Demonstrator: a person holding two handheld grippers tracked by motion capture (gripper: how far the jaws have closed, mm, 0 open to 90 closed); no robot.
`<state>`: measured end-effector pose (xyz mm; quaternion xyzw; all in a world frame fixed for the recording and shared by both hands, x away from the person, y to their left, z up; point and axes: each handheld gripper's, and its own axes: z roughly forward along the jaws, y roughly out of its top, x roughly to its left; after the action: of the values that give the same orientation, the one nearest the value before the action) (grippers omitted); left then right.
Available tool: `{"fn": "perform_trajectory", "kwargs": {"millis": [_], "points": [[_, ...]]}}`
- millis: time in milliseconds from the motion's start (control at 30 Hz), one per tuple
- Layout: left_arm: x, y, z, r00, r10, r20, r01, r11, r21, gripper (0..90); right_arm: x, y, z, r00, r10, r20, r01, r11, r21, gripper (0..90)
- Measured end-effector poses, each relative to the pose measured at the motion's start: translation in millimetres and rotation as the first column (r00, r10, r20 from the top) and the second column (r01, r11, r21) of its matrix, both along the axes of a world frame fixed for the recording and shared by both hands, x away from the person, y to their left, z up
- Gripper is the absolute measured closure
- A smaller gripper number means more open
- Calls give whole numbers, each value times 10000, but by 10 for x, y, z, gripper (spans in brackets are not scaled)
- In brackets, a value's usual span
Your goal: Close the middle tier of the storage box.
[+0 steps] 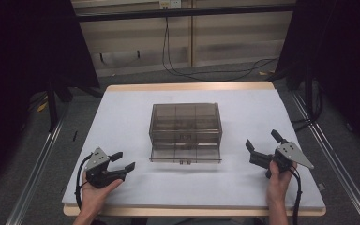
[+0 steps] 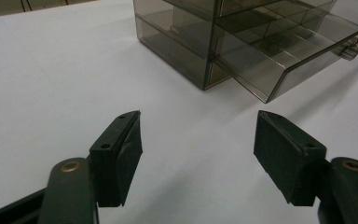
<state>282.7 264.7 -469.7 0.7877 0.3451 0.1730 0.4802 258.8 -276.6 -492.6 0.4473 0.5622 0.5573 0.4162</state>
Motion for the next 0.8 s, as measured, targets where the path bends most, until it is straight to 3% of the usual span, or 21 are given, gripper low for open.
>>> {"fn": "perform_trajectory", "kwargs": {"millis": [33, 233, 300, 400, 600, 800], "points": [[2, -6, -7, 9997, -139, -194, 137, 9999, -101, 294, -1, -3, 0, 10000, 22, -6, -22, 10000, -14, 0], [-21, -43, 4, 9995, -291, -138, 293, 9995, 122, 314, 2, -4, -1, 10000, -16, 18, 16, 10000, -16, 0], [-37, -63, 21, 9998, -146, -111, 144, 9997, -214, 365, 2, -3, -1, 10000, -27, 19, 27, 10000, -4, 0], [-41, -70, 32, 9995, -302, -111, 300, 9995, -133, 366, 2, -4, -1, 10000, -32, 25, 32, 10000, -2, 0], [-52, -120, 48, 9976, -610, -327, 600, 9977, -316, 466, 3, -4, 0, 10000, -33, 2, 33, 10000, 17, 0], [-97, -171, 71, 9950, -909, -411, 906, 9958, -105, 540, 2, -2, -1, 10000, -18, 7, 18, 10000, -13, 0]]}}
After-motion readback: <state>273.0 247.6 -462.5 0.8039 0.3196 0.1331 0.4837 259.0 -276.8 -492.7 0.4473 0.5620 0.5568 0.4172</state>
